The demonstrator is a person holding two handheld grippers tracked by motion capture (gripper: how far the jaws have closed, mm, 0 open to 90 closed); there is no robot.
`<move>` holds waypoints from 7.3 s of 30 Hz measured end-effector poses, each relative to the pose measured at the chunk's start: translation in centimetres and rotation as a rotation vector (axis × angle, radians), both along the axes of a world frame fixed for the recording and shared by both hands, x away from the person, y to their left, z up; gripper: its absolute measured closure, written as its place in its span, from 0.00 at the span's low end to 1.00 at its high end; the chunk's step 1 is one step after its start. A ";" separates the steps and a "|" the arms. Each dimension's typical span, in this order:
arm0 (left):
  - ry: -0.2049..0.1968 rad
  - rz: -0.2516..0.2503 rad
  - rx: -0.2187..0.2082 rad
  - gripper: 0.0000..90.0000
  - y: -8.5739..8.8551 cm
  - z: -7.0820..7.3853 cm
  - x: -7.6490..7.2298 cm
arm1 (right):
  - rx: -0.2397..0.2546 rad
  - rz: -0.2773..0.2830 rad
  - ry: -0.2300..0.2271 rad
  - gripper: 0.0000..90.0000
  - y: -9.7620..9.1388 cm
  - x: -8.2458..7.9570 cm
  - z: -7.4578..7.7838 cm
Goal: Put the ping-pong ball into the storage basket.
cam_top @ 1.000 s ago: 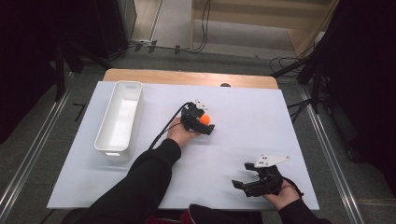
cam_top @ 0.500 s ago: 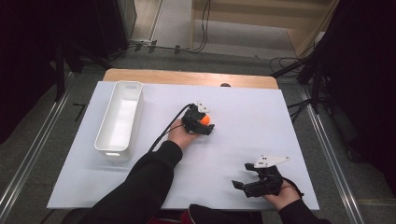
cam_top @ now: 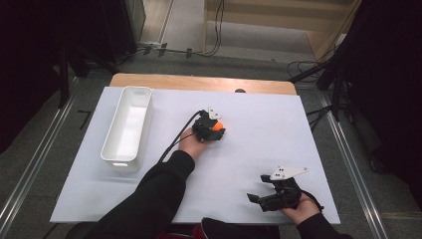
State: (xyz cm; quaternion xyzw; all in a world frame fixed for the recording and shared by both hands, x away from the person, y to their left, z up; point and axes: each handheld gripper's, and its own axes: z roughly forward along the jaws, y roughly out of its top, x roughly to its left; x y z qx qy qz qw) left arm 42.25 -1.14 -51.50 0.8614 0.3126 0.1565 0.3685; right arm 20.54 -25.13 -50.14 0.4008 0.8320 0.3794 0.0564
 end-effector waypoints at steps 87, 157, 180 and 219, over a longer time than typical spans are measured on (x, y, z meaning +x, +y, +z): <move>0.184 -0.146 -0.057 0.55 4.1 9.9 -4.0 | 0.019 0.001 -0.003 0.14 0.0 0.1 0.2; 0.177 -0.055 -0.062 0.56 10.5 12.9 -2.6 | 0.006 0.008 0.004 0.14 0.1 -0.1 0.2; 0.172 -0.021 -0.053 0.56 12.5 13.3 -2.4 | 0.009 0.003 0.004 0.14 0.0 -0.1 0.2; 0.154 0.106 -0.062 0.56 17.3 13.9 -1.3 | 0.007 -0.005 -0.010 0.14 0.0 -0.1 0.3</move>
